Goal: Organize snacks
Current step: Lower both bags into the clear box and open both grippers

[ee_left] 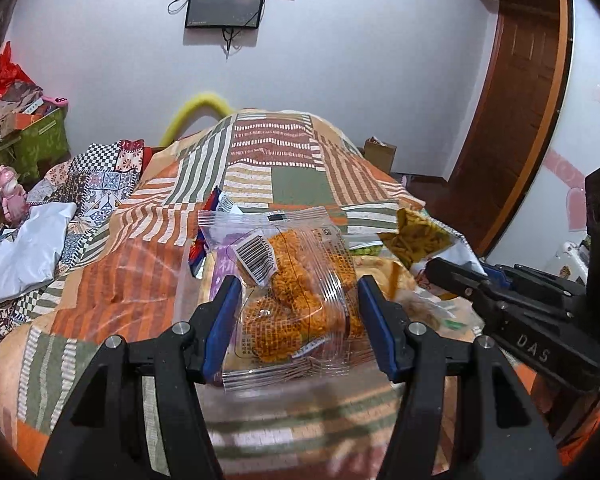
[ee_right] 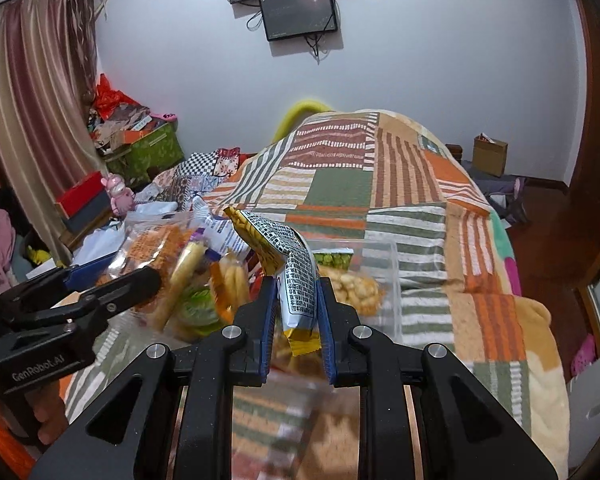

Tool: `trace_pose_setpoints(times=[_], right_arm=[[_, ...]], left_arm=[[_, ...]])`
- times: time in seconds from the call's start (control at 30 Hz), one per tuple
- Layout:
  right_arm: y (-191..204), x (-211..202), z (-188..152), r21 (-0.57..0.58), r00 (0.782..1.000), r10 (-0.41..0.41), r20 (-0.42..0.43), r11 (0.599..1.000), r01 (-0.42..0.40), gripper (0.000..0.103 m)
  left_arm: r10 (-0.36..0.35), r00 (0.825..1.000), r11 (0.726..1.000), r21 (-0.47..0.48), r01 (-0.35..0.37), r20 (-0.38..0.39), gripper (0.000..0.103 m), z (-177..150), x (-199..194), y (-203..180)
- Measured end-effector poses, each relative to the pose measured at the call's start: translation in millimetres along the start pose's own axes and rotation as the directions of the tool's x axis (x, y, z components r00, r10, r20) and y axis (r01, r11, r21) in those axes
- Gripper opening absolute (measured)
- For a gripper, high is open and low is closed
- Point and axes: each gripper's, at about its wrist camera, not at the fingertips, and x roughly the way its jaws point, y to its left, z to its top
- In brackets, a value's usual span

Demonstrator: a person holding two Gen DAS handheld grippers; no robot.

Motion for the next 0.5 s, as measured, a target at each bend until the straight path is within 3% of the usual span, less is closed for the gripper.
trace_pose_setpoints(times=[0.2, 0.5], right_arm=[[4, 23, -4, -0.022, 0.999, 0.012, -0.047, 1.0, -0.013, 0.018], [8, 23, -3, -0.046, 0.997, 0.005, -0.072, 0.999, -0.008, 0.023]], left_arm=[[0.027, 0.999, 0.999, 0.024, -0.027, -0.035, 0.059, -7, 27, -1], [0.052, 0.998, 0.996, 0.078, -0.05, -0.033, 0.06, -14, 28, -11]])
